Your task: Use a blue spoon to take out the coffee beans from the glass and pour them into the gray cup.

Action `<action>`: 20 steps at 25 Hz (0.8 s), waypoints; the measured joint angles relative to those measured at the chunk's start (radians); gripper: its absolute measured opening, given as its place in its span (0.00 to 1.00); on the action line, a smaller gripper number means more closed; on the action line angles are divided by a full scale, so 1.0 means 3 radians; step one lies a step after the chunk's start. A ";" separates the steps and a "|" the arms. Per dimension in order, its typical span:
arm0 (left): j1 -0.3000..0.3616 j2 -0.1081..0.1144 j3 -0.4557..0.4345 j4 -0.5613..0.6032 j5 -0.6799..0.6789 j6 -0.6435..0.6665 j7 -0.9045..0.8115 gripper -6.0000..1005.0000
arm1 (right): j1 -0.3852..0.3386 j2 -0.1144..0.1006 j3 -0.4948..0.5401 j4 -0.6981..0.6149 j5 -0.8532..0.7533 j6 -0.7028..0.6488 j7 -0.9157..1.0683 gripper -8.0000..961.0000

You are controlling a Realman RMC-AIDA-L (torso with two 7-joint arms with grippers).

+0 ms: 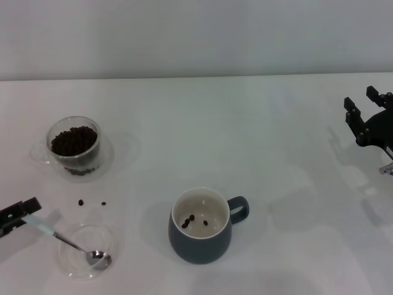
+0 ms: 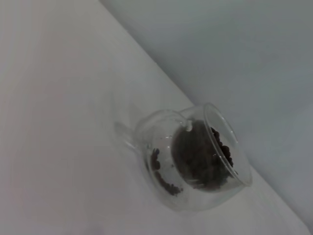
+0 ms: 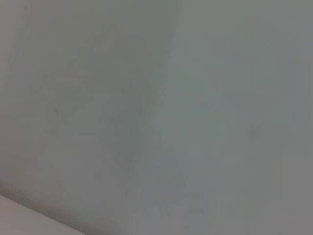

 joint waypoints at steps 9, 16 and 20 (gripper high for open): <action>0.0075 0.0028 -0.0089 0.0017 -0.0003 0.0000 0.0006 0.67 | 0.0008 -0.0004 0.0000 -0.0005 -0.0010 -0.0003 0.0000 0.49; 0.0184 0.0037 -0.0110 0.0145 -0.0006 0.0006 0.0003 0.67 | 0.0010 -0.0004 0.0000 -0.0005 -0.0008 -0.0004 0.0000 0.49; 0.0261 0.0014 -0.0295 0.0262 -0.0026 0.0051 0.0132 0.67 | 0.0010 -0.0004 0.0000 -0.0006 -0.0006 -0.0004 0.0000 0.49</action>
